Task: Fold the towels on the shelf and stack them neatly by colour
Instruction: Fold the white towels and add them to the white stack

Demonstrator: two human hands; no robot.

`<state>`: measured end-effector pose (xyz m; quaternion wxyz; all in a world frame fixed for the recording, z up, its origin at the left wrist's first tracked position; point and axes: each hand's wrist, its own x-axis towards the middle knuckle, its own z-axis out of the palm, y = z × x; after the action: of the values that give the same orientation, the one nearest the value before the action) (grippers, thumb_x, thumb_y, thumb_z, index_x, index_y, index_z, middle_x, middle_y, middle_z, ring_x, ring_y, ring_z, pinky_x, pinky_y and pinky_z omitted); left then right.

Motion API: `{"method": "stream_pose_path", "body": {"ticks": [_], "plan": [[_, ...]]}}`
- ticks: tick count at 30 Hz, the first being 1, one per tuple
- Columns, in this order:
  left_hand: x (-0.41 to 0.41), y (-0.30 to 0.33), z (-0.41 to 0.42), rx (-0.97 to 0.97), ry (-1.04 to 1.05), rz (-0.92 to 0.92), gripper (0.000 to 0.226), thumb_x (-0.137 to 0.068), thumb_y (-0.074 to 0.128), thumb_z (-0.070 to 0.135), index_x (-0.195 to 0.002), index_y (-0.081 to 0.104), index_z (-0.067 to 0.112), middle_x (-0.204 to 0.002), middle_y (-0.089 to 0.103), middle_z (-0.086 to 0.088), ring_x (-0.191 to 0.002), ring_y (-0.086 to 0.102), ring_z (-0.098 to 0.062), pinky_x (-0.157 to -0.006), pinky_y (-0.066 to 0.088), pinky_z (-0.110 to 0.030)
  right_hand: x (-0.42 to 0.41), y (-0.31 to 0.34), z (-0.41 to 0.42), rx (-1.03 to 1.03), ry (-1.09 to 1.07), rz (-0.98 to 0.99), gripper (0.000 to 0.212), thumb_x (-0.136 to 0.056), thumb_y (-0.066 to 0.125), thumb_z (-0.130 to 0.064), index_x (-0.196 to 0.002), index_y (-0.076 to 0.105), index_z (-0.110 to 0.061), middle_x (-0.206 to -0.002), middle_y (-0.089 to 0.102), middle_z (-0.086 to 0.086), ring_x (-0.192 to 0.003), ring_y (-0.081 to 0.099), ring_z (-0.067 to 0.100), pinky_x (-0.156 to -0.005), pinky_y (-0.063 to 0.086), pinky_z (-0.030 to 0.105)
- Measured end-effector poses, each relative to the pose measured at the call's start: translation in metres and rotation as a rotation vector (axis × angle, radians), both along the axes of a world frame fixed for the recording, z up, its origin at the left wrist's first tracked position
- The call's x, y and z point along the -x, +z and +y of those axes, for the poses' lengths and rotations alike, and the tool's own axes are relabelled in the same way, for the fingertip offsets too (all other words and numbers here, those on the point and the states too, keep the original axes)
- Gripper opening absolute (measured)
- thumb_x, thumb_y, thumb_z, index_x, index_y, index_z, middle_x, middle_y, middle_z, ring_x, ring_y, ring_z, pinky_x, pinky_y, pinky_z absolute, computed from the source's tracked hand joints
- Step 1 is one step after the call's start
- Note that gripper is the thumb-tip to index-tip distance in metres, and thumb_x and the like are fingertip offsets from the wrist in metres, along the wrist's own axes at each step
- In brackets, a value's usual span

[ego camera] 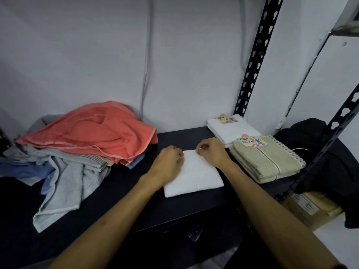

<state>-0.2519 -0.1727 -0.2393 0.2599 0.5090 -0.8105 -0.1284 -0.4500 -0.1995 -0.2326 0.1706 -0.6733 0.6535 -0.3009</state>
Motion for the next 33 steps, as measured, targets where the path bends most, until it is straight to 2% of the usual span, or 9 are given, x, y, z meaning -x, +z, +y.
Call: {"method": "stream_pose_path", "body": {"ticks": [4,7,10,12,15,18,21,26,33], "plan": [[-0.006,-0.020,0.008,-0.124,-0.049,-0.152,0.050,-0.110,0.030,0.033,-0.156,0.033,0.016,-0.165,0.028,-0.001,-0.154,0.019,-0.021,-0.124,0.013,-0.032,0.004,-0.002,0.000,0.016,0.001,0.024,0.003,-0.086,0.074,-0.011,-0.084,0.076,-0.011,-0.074,0.061,-0.011,-0.068,0.054,0.000,-0.066,0.039,0.008],[-0.013,-0.020,0.004,-0.193,-0.111,-0.258,0.056,-0.110,0.018,0.039,-0.163,0.010,0.019,-0.170,0.005,0.003,-0.156,-0.004,-0.014,-0.125,-0.005,-0.033,-0.003,0.004,-0.002,-0.010,-0.018,0.161,0.006,-0.090,0.068,-0.010,-0.090,0.072,-0.006,-0.086,0.060,-0.002,-0.078,0.055,0.011,-0.077,0.045,0.027],[-0.023,-0.019,-0.001,-0.277,-0.187,-0.143,0.056,-0.111,0.021,0.035,-0.162,0.005,0.020,-0.170,-0.005,0.004,-0.152,-0.018,-0.009,-0.120,-0.015,-0.026,-0.026,0.015,0.013,0.087,-0.085,0.349,0.020,-0.091,0.058,-0.006,-0.110,0.064,-0.006,-0.114,0.059,0.010,-0.107,0.054,0.029,-0.089,0.045,0.039],[-0.031,-0.020,-0.002,-0.318,-0.205,-0.033,0.055,-0.112,0.024,0.029,-0.162,0.007,0.019,-0.169,-0.008,0.003,-0.148,-0.025,-0.007,-0.117,-0.019,-0.025,-0.050,0.016,0.043,0.206,-0.078,0.205,0.032,-0.093,0.058,-0.010,-0.124,0.062,-0.007,-0.124,0.061,0.010,-0.116,0.054,0.030,-0.098,0.043,0.041],[-0.034,-0.024,0.001,-0.264,-0.141,-0.158,0.056,-0.111,0.020,0.034,-0.162,0.003,0.019,-0.169,-0.011,0.004,-0.148,-0.027,-0.009,-0.119,-0.020,-0.032,-0.077,-0.003,0.077,0.160,0.033,0.115,0.034,-0.102,0.047,-0.018,-0.131,0.061,-0.006,-0.134,0.062,0.009,-0.126,0.054,0.025,-0.108,0.036,0.034],[-0.037,-0.025,0.000,-0.232,-0.091,-0.364,0.058,-0.110,0.014,0.041,-0.162,-0.005,0.025,-0.168,-0.016,0.007,-0.151,-0.027,-0.014,-0.120,-0.020,-0.042,-0.078,-0.026,0.078,-0.005,0.106,0.357,0.050,-0.109,0.024,-0.031,-0.155,0.031,-0.014,-0.163,0.029,0.001,-0.152,0.019,0.018,-0.124,0.010,0.038],[-0.041,-0.023,-0.001,-0.249,-0.084,-0.391,0.058,-0.109,0.012,0.045,-0.161,-0.008,0.030,-0.168,-0.017,0.010,-0.151,-0.027,-0.015,-0.119,-0.020,-0.043,-0.064,-0.031,0.074,-0.119,0.136,0.458,0.057,-0.108,0.013,-0.037,-0.161,0.004,-0.019,-0.168,0.001,-0.007,-0.154,-0.004,0.008,-0.125,-0.007,0.039],[-0.043,-0.027,-0.001,-0.247,-0.082,-0.382,0.058,-0.109,0.011,0.046,-0.161,-0.009,0.030,-0.167,-0.020,0.011,-0.149,-0.030,-0.013,-0.121,-0.020,-0.044,-0.032,-0.030,0.078,-0.233,0.092,0.518,0.060,-0.106,0.006,-0.042,-0.160,-0.008,-0.020,-0.167,-0.011,-0.009,-0.152,-0.013,0.007,-0.124,-0.012,0.042],[-0.040,-0.020,0.004,-0.231,-0.065,-0.350,0.059,-0.109,0.017,0.043,-0.162,-0.002,0.026,-0.169,-0.014,0.006,-0.152,-0.026,-0.015,-0.123,-0.016,-0.046,0.007,-0.020,0.086,-0.338,0.021,0.475,0.060,-0.107,0.008,-0.041,-0.160,-0.002,-0.016,-0.168,-0.003,-0.004,-0.154,-0.009,0.013,-0.124,-0.010,0.040]]}}
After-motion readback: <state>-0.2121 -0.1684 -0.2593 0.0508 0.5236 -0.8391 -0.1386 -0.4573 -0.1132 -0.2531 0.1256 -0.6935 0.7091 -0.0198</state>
